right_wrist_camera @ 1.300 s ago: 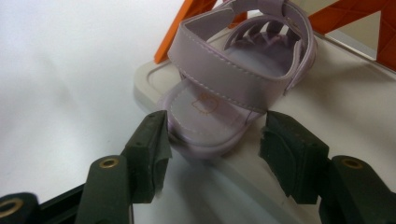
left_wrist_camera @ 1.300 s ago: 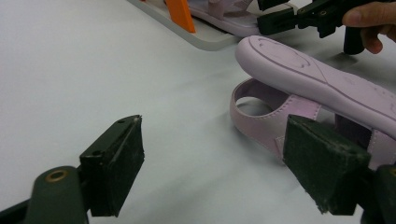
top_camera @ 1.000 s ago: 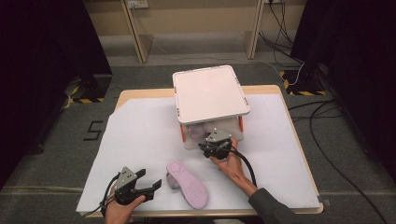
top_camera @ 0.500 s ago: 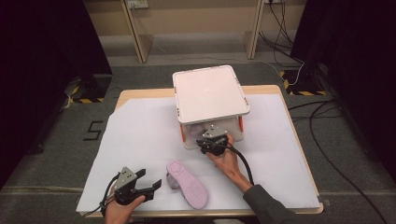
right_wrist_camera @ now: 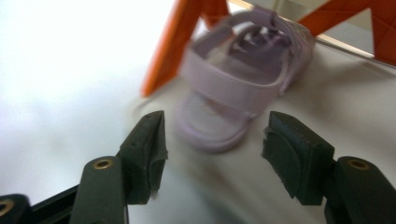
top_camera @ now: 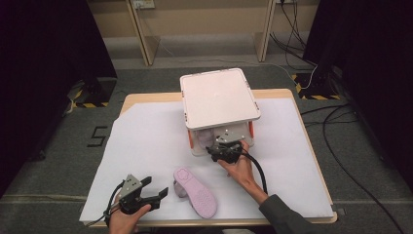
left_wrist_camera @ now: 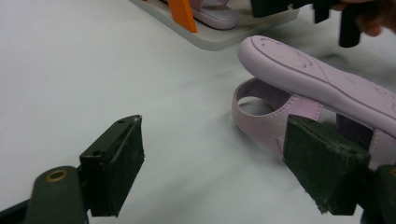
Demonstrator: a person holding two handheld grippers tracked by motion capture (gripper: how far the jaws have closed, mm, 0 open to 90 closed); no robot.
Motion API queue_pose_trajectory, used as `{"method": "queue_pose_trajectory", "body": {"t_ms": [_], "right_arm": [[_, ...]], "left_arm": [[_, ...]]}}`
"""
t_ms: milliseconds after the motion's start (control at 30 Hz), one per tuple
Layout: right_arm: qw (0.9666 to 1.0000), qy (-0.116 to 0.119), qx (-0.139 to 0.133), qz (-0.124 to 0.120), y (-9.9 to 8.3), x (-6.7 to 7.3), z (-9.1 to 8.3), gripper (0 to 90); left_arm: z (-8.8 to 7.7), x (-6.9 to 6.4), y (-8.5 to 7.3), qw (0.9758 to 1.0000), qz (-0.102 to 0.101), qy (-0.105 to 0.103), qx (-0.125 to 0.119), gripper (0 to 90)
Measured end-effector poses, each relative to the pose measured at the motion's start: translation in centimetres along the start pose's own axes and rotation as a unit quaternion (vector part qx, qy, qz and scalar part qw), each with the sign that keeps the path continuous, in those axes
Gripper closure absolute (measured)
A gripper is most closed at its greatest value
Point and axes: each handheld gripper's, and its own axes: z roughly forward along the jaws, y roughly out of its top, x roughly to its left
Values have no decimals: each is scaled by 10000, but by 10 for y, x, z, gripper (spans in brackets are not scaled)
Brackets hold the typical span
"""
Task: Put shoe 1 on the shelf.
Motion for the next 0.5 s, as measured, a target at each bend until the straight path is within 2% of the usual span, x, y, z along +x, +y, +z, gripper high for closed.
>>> {"method": "queue_pose_trajectory", "body": {"t_ms": [133,300,500], "right_arm": [[9996,185,-71,-224,-1,9,-33,373],[9991,393,-143,-94,-13,17,-67,346],[9981,572,-234,76,-22,30,-92,289]], "left_arm": [[0,0,0,10000,3,5,10,200],[0,-1,0,10000,24,7,21,200],[-1,0,1,10000,2,20,3,200]]}}
